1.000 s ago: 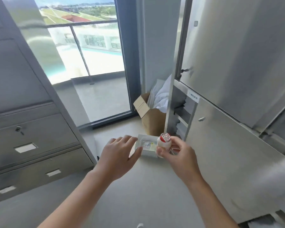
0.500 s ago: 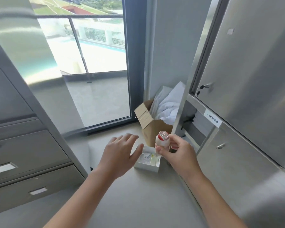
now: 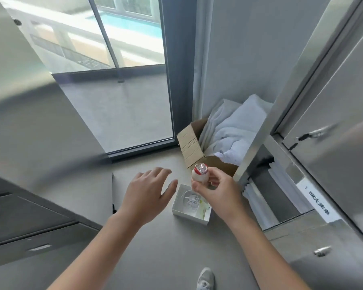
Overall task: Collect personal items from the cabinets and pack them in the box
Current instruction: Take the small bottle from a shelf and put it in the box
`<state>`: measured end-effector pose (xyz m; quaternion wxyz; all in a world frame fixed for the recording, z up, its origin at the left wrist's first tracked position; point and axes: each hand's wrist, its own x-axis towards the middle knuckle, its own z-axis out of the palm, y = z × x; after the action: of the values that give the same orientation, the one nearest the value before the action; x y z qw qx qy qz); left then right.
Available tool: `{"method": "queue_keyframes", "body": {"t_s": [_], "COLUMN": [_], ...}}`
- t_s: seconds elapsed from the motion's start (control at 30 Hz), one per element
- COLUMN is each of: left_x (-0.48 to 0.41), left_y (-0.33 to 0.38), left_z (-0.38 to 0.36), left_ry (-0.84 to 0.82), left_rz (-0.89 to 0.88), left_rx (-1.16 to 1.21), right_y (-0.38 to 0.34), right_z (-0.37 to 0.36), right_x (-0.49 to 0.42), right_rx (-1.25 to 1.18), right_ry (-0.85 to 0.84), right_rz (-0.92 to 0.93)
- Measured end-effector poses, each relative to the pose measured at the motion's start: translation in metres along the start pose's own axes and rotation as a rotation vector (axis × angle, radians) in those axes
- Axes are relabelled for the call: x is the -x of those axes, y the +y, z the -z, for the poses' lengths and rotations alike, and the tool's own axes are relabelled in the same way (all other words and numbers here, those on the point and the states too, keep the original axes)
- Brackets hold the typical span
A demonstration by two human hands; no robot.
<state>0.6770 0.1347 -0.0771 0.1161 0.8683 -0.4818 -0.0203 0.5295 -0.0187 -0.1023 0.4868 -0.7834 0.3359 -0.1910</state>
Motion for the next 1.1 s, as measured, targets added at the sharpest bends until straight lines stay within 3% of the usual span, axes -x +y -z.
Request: {"method": "queue_keyframes", "body": {"t_s": [0.3,0.63,0.8,1.1], "left_x": [-0.093,-0.173,-0.183,-0.167], "left_y": [-0.060,-0.146,-0.179,-0.225], "left_z": [-0.048,-0.170,-0.272,-0.539], "left_ry": [-0.093,-0.254,-0.326,-0.509], "left_rz": [0.070,0.060,0.129,0.204], "left_rx": [0.062,0.137,0.183,0.191], "right_y": [0.029,0.115,0.207,0.469], "right_z": [-0.046,-0.137,-0.197,-0.306], "right_x": [-0.114,-0.205,-0.232,-0.243], "right_rx": [0.037,0.061,0.025,0.081], "right_ry": [-0.092,-0.091,-0.087,-0.169], "right_rz": [-0.109,-0.271,-0.337,-0.415]}}
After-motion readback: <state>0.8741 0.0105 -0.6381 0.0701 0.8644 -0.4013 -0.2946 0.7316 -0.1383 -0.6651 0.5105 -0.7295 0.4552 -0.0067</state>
